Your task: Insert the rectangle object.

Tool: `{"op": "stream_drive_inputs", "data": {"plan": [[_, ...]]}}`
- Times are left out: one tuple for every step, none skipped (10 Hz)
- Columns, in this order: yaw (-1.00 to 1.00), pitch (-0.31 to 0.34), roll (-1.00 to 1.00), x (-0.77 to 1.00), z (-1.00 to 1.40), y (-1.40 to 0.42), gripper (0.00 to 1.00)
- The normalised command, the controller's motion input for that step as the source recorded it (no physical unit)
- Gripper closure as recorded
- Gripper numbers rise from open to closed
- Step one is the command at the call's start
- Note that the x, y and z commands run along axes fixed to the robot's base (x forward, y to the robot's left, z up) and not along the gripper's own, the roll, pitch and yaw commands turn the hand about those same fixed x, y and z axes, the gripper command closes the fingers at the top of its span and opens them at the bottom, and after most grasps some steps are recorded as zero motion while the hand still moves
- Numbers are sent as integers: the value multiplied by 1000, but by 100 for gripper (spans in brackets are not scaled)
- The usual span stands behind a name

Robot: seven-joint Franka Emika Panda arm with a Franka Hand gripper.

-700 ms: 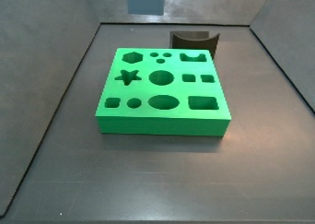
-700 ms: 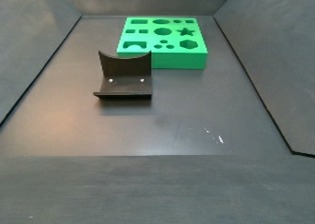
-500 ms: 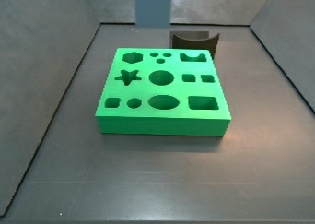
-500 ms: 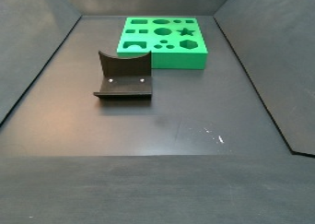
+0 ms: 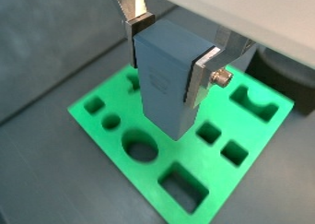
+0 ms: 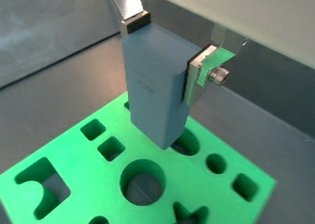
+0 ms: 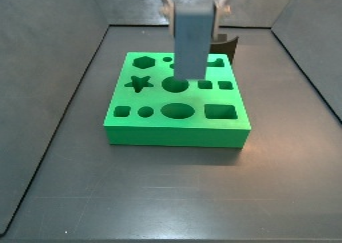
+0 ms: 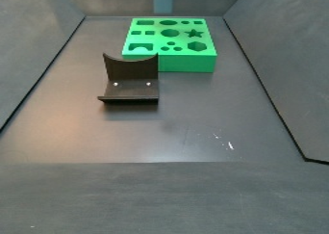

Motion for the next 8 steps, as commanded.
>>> {"op": "stream_drive_inputs", "data": {"plan": [[-37, 33, 87, 897, -703, -369, 100], [-37, 117, 141, 786, -460, -414, 100], [-17, 173, 214, 734, -346, -400, 100], [-20, 187, 264, 669, -260, -423, 100], [-26, 201, 261, 640, -146, -431, 100], [-17, 171, 221, 743, -191, -380, 100], [-26, 167, 186, 854, -369, -177, 100], [0, 153, 197, 600, -431, 0, 100]]}}
